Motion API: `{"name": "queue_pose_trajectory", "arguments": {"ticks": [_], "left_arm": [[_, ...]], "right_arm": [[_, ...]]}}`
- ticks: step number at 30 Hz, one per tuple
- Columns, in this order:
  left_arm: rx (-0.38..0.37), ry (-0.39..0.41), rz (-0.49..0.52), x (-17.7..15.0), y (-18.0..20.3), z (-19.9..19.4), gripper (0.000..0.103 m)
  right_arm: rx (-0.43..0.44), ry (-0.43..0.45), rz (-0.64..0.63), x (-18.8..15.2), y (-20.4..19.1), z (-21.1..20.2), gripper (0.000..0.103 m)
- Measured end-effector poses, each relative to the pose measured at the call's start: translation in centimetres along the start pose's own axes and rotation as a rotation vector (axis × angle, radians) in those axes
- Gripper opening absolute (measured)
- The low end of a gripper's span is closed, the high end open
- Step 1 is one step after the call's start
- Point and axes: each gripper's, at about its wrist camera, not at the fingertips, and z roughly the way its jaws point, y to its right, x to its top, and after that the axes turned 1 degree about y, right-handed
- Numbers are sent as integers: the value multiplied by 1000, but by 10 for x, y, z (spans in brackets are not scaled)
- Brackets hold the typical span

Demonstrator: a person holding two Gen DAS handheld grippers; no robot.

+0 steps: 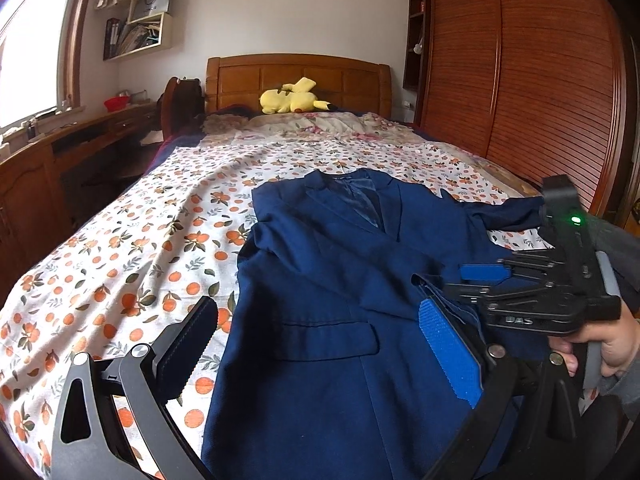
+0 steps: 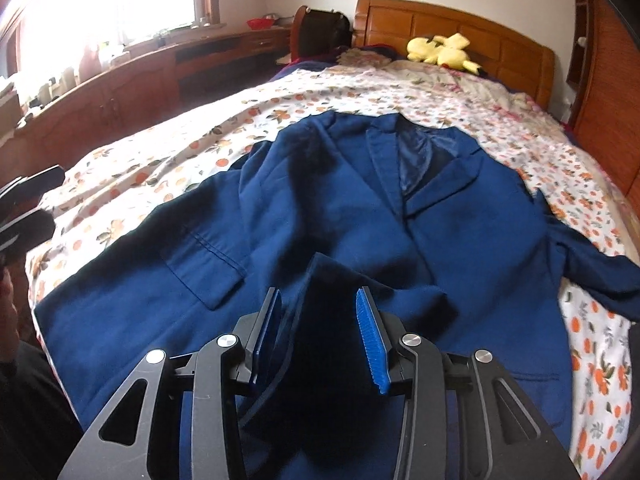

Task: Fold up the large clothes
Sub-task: 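Grasp the jacket sleeve cuff with the right gripper and lift it, then lay the held sleeve across the jacket front and open the right gripper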

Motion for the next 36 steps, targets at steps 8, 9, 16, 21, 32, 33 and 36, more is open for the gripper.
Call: {"name": "queue_pose_trajectory", "arguments": {"ticks": [8, 9, 16, 21, 32, 33, 36], "left_arm": [[-6, -23, 17, -4, 6, 8, 101], [-7, -25, 18, -4, 6, 10, 101], [-21, -31, 34, -5, 13, 13, 101], [-25, -39, 47, -7, 18, 17, 101], [-53, -29, 70, -3, 30, 20, 101], [-54, -24, 73, -2, 32, 21, 101], [-66, -22, 73, 1, 39, 23, 101]], "right_arm": [[-10, -96, 19, 3, 6, 38, 19], [14, -101, 27, 2, 9, 38, 9], [-10, 37, 28, 0, 19, -11, 5], [-26, 151, 35, -7, 35, -60, 4], [-85, 238, 51, -29, 57, -123, 2], [-105, 232, 45, -32, 58, -123, 2], [-155, 213, 49, -39, 65, -120, 2]]}}
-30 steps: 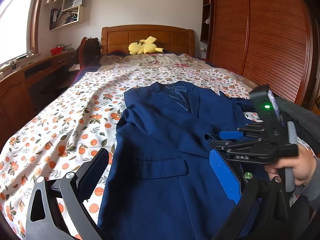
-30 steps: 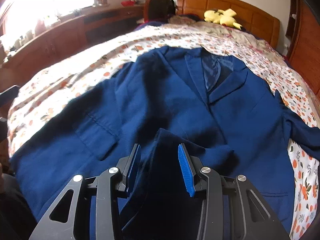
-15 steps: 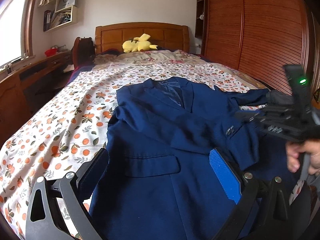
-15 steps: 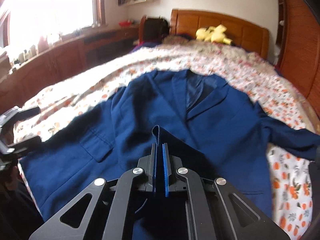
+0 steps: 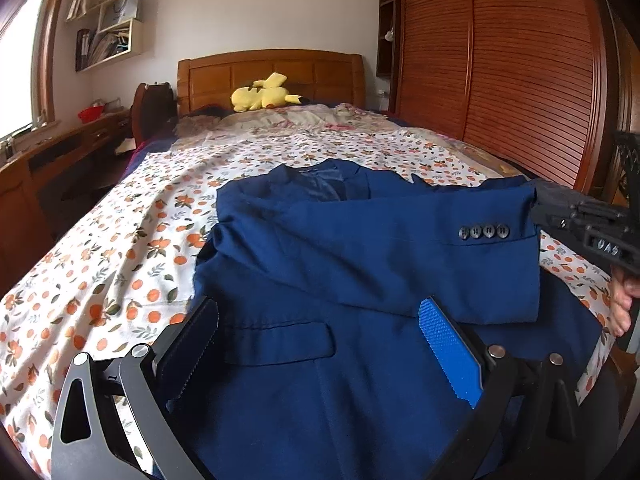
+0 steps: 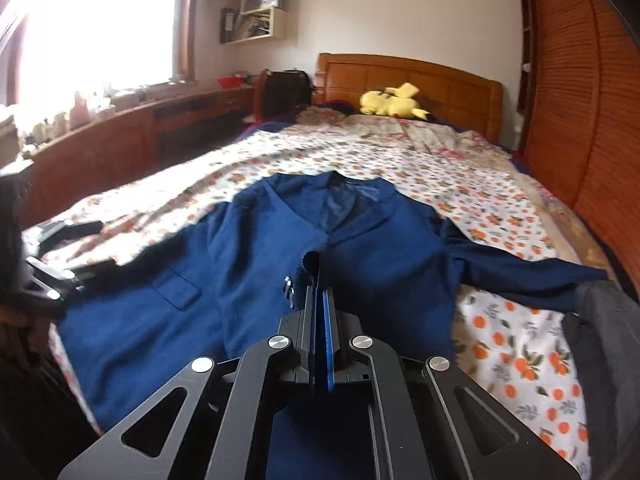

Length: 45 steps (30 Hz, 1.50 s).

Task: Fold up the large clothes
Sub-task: 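Lay the held sleeve across the jacket front and open the right gripper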

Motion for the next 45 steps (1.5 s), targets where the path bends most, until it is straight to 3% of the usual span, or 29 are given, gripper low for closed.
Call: {"name": "queue_pose_trajectory", "arguments": {"ticks": [11, 18, 23, 24, 26, 33, 45], "left_arm": [[-19, -16, 12, 2, 12, 16, 101], [-23, -27, 23, 1, 19, 24, 101], [-25, -30, 27, 0, 24, 27, 101], [-24, -28, 28, -1, 24, 28, 101], [-24, -28, 29, -1, 27, 28, 101], [-35, -5, 43, 0, 38, 16, 101], [-14, 13, 102, 15, 58, 20, 101]], "right_arm": [[-176, -93, 8, -29, 35, 36, 1], [-197, -107, 20, -30, 43, 39, 1], [-120, -110, 42, -30, 45, 43, 10], [-98, -122, 32, -31, 42, 48, 15], [-72, -135, 11, -35, 37, 55, 36], [-7, -219, 20, -58, 39, 94, 37], [20, -184, 41, -65, 42, 94, 38]]}}
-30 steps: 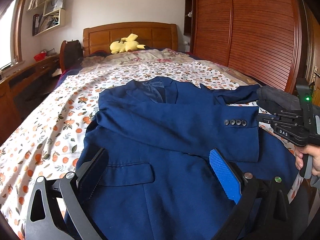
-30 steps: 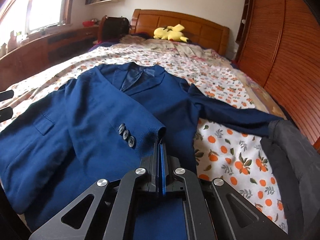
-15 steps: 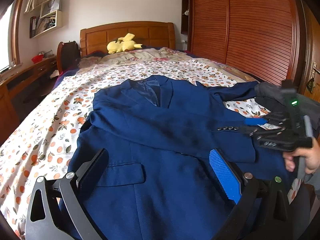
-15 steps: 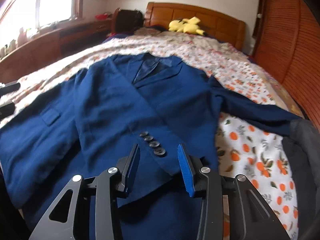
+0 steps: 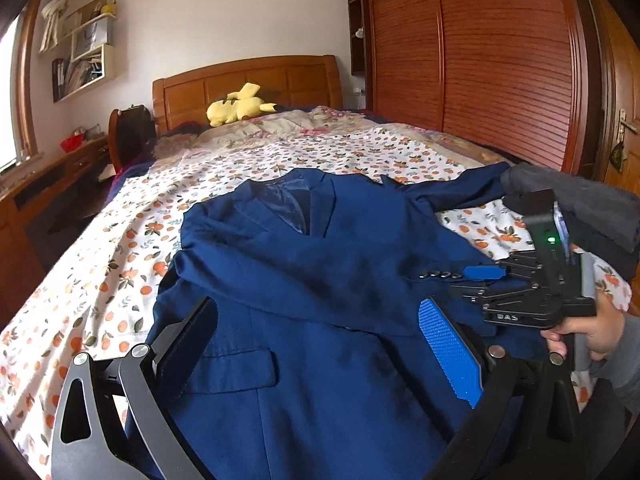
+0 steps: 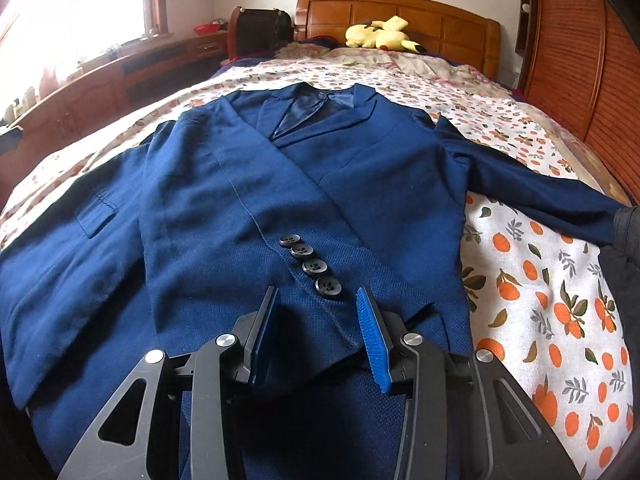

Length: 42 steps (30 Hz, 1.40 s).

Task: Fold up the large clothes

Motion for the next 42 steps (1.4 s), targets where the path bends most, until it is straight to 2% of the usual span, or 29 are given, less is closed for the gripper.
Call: {"name": "queue_pose_trajectory", "arguments": {"ticks": [15, 26, 27, 30, 36, 42], "left_arm": [[-46, -26, -20, 26, -8, 77, 101], [-62, -45, -51, 16, -17, 131, 101], [-67, -45, -53, 15, -18, 134, 101], [-76, -31, -51, 10, -19, 137, 101], [-76, 7, -44, -2, -15, 136, 101], [-74, 80, -12, -5, -8, 122, 101]], "right_arm": [[-4, 10, -2, -2, 0, -1, 38], [-3, 11, -2, -2, -1, -1, 39], [1, 9, -3, -2, -1, -1, 40], [5, 8, -5, 0, -1, -4, 51], [3, 33, 40, 9, 10, -20, 51], [-76, 85, 56, 34, 43, -44, 55]]}}
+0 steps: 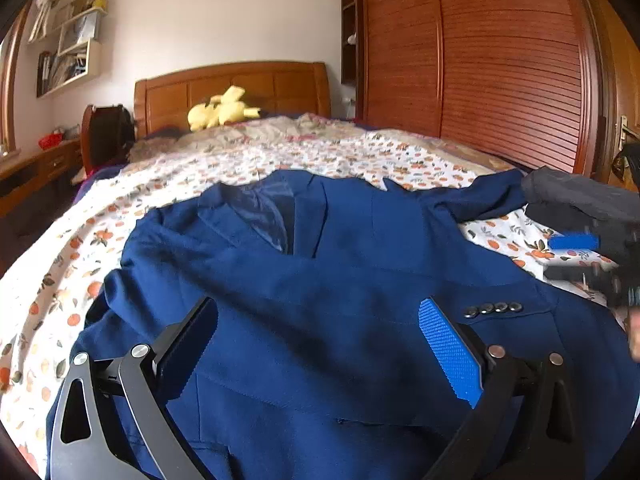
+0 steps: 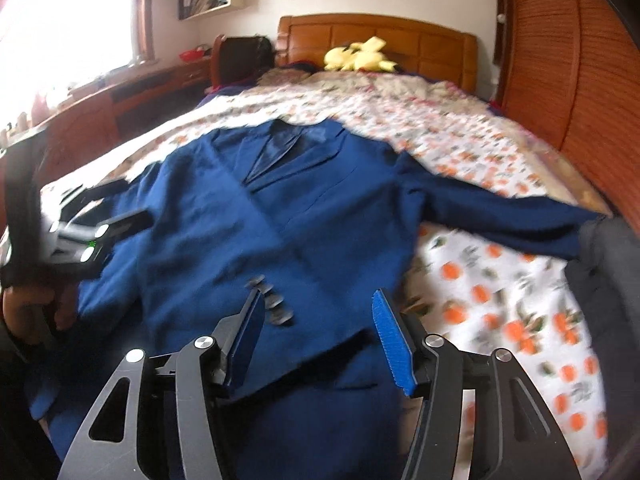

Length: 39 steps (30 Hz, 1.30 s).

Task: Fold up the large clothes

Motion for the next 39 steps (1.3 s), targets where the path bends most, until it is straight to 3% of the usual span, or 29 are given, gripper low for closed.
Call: {"name": "queue_pose_trajectory", "arguments": {"ticks": [9, 10, 11, 12, 19, 39], "left_arm": [[-3, 36, -4, 1, 0, -8, 101], [-4, 38, -6, 1, -1, -8, 101], [-4, 39, -7, 1, -1, -9, 101], [-4, 41, -8, 1, -1, -9, 101], [-9, 44, -9, 1, -2, -11, 101], [-24, 32, 0, 0, 1, -9, 101]], "right_arm": [[-132, -7, 74, 48, 78, 31, 57], [-148, -25, 90, 51, 89, 43, 63], [-169, -39, 99, 51, 98, 51, 73], [-208, -55, 111, 52, 108, 63, 75], [-271, -133, 211, 44, 158, 112, 75], [-177, -166, 594, 36, 211, 151, 74]]}}
